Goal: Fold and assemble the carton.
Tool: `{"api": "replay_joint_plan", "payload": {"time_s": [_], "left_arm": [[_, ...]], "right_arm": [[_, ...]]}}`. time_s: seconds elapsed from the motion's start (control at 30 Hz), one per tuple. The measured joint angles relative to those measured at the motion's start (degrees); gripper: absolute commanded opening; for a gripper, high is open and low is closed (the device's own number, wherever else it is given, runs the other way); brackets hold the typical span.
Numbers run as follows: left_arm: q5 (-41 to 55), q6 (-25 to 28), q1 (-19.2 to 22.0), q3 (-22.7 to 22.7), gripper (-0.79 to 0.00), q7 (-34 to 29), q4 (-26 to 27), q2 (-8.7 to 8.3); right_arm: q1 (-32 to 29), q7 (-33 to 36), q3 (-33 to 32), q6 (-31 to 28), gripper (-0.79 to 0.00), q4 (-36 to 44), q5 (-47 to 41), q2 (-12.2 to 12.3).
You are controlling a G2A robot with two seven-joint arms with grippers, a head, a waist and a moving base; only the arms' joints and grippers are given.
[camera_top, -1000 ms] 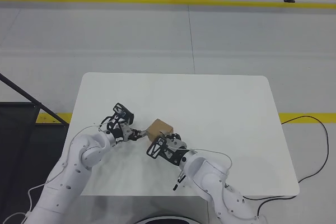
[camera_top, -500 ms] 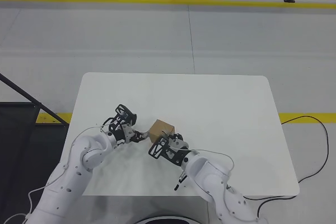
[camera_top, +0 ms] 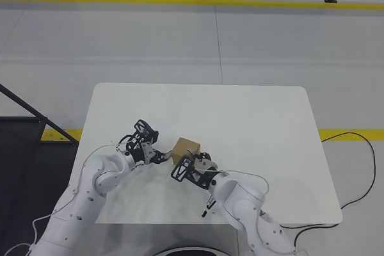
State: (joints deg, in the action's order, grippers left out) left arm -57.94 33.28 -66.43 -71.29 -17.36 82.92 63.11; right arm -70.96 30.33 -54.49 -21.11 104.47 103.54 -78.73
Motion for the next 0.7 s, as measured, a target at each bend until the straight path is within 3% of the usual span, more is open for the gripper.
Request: {"api": "replay_joint_plan", "payload": {"time_s": [0.3,0.7], "left_arm": [[-0.83,-1.79,-1.70,-2.10,0.000,3.52,1.74,-0.32],[-0.07,-1.72,-1.45,-3.94,0.000,-0.34,2.35,-0.81]], "right_arm": [[0.34,0.22,0.35,-0.29,-0.437,-0.16,0.65,-0.08],[0.18,0.07,0.31,-0.49,-0.456,-0.33,0.74,-0.11]]}}
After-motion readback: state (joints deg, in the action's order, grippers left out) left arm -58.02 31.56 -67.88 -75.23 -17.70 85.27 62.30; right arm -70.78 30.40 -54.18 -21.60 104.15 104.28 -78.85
